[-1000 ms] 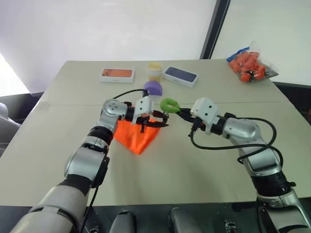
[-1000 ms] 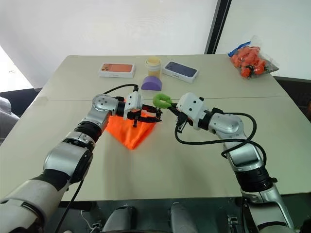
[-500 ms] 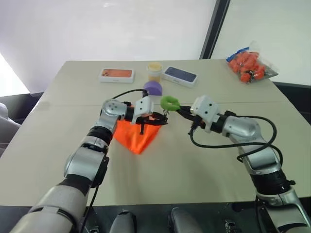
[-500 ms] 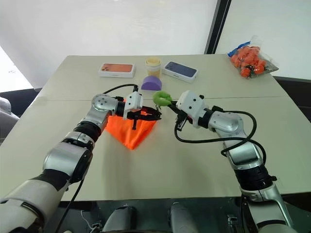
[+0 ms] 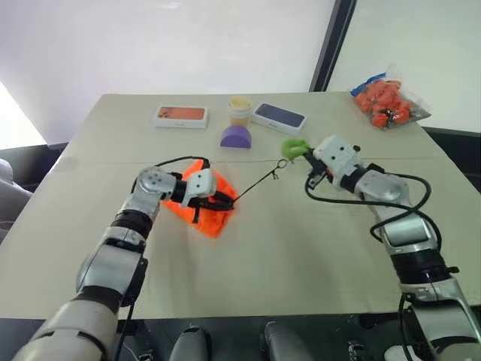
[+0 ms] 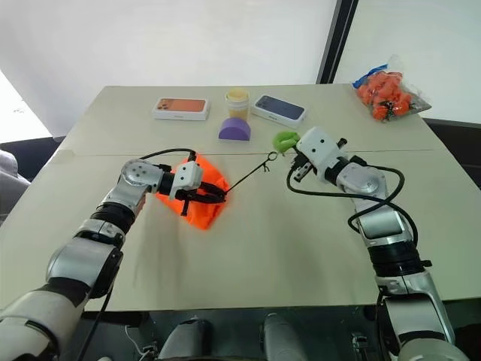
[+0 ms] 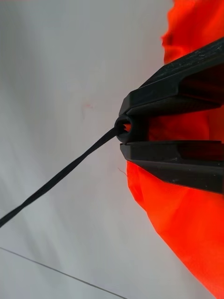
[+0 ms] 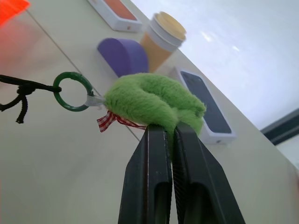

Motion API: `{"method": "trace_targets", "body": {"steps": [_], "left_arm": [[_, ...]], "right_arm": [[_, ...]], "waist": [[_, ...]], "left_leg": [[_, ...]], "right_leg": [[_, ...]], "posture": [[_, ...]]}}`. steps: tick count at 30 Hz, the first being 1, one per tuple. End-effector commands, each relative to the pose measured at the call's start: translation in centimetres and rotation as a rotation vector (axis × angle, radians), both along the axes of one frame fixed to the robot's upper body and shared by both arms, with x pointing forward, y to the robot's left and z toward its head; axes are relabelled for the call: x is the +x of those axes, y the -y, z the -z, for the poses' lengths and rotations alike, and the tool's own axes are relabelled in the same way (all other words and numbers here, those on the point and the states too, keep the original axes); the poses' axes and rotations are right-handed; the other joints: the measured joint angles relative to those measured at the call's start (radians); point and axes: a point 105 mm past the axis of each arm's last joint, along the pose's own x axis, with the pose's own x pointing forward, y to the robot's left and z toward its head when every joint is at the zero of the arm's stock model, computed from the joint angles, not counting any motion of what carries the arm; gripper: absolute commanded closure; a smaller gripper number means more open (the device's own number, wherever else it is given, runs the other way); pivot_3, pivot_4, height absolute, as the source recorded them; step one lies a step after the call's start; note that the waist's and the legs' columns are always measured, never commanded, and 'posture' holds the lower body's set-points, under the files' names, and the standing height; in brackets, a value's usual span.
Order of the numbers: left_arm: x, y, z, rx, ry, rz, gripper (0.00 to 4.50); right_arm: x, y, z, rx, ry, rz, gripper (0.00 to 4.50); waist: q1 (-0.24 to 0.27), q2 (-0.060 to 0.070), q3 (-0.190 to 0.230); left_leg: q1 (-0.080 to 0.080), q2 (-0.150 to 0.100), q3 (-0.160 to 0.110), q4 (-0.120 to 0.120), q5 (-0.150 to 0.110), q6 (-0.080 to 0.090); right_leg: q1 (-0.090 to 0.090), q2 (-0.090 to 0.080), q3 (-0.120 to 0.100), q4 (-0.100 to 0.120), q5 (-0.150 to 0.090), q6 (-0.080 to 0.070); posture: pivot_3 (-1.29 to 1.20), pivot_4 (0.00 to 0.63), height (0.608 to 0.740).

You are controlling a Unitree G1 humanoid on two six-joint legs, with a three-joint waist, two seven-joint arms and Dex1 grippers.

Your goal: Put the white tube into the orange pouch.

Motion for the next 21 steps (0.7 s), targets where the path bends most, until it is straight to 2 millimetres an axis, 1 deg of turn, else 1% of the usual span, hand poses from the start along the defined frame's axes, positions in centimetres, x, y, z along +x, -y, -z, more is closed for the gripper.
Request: {"method": "trace_targets", "body": {"steps": [1,6,9,11,12,13,14,15,16,17,19,20,21], "left_arm": [[-0.8,-2.0,1.5,0.107,-0.028,0.0,4.31],[-1.2,-2.0,1.3,0.096,-0.032,-0.006,4.31],[-1.4,-1.6,1.1,0.061,-0.043,-0.007,4.31],[-1.7,-1.2,0.7,0.011,-0.091,-0.017,4.31],[-2.0,-1.0,0.4,-0.019,-0.128,-0.022,3.81],[-2.3,-1.0,0.2,-0.042,-0.149,-0.027,3.27],[-2.5,-1.0,0.0,-0.055,-0.161,-0.031,2.98],[-2.7,-1.0,-0.4,-0.082,-0.162,-0.045,2.52],[-2.9,-1.0,-0.7,-0.099,-0.162,-0.057,2.03],[-2.9,-1.0,-1.0,-0.118,-0.162,-0.075,1.5],[-3.4,-1.5,-1.9,-0.177,-0.167,-0.135,0.54],[-3.7,-1.8,-2.4,-0.213,-0.183,-0.174,0.48],[-4.0,-2.1,-2.7,-0.234,-0.196,-0.199,0.48]], "right_arm": [[0.6,2.5,-1.9,-0.02,0.081,0.108,4.5],[0.5,1.8,-1.4,-0.026,0.07,0.081,4.5],[0.3,1.1,-1.1,-0.029,0.063,0.047,4.5],[-0.2,0.1,-0.5,-0.023,0.031,-0.006,4.5],[-0.5,-0.4,0.0,-0.015,0.005,-0.037,4.5],[-1.1,-1.0,0.6,-0.007,-0.032,-0.079,4.17],[-1.5,-1.4,0.9,-0.001,-0.057,-0.106,3.82],[-1.9,-1.7,1.3,-0.003,-0.08,-0.129,3.52],[-2.2,-1.8,1.6,-0.007,-0.092,-0.141,3.09],[-2.4,-1.8,1.7,-0.012,-0.098,-0.145,2.51],[-3.1,-1.8,2.5,-0.029,-0.125,-0.159,1.54],[-3.4,-1.6,2.8,-0.035,-0.137,-0.166,1.04],[-3.7,-1.5,3.0,-0.038,-0.144,-0.17,1.04]], "waist": [[0.0,0.0,0.0],[0.001,0.001,0.0],[0.0,0.001,0.0],[0.0,0.001,-0.001],[0.0,0.001,-0.001],[0.0,0.001,-0.001],[0.0,0.001,-0.001],[-0.001,0.001,-0.001],[-0.002,0.001,0.0],[-0.001,0.001,0.0],[-0.001,0.001,0.0],[-0.001,0.001,0.0],[-0.002,0.001,0.0]], "left_leg": [[0.0,0.0,0.0,0.0,0.0,0.0],[0.0,0.0,0.0,0.0,0.0,0.0],[0.0,0.0,0.0,0.001,0.0,0.0],[0.0,0.0,0.0,0.001,0.0,0.0],[0.0,0.0,0.0,0.001,0.0,0.0],[0.0,0.0,0.0,0.0,0.0,0.0],[0.0,0.0,0.0,0.0,0.0,0.0],[0.0,0.0,0.0,0.0,0.0,0.0],[0.0,0.0,0.0,0.0,0.0,0.0],[0.0,0.001,0.0,0.0,0.0,0.0],[0.0,0.001,0.0,0.0,0.0,0.0],[0.0,0.001,0.0,0.0,0.0,0.0],[0.0,0.001,0.0,0.0,0.0,0.0]], "right_leg": [[0.0,0.0,0.0,0.0,0.0,0.0],[0.0,0.0,0.0,0.0,0.0,0.0],[0.0,0.0,0.0,0.0,0.0,0.0],[0.0,0.0,0.0,0.0,0.0,0.0],[0.0,0.0,0.0,0.0,0.0,0.0],[0.0,0.0,0.0,0.0,0.0,0.0],[0.0,0.0,0.0,0.0,0.0,0.0],[0.0,0.0,0.0,0.0,0.0,0.0],[0.0,0.0,0.0,0.0,0.0,0.0],[0.0,0.0,0.0,0.0,0.0,0.0],[0.0,0.0,0.0,0.0,0.0,0.0],[0.0,0.0,0.0,0.001,0.0,0.0],[0.001,0.0,0.0,0.001,0.0,0.0]], "posture": [[0.0,0.15,0.723],[0.0,0.15,0.723],[0.0,0.15,0.723],[0.0,0.15,0.723],[0.0,0.15,0.723],[0.0,0.15,0.723],[0.0,0.15,0.723],[0.0,0.15,0.723],[0.0,0.15,0.723],[0.0,0.15,0.723],[0.0,0.15,0.723],[0.0,0.15,0.723],[0.0,0.15,0.723]]}}
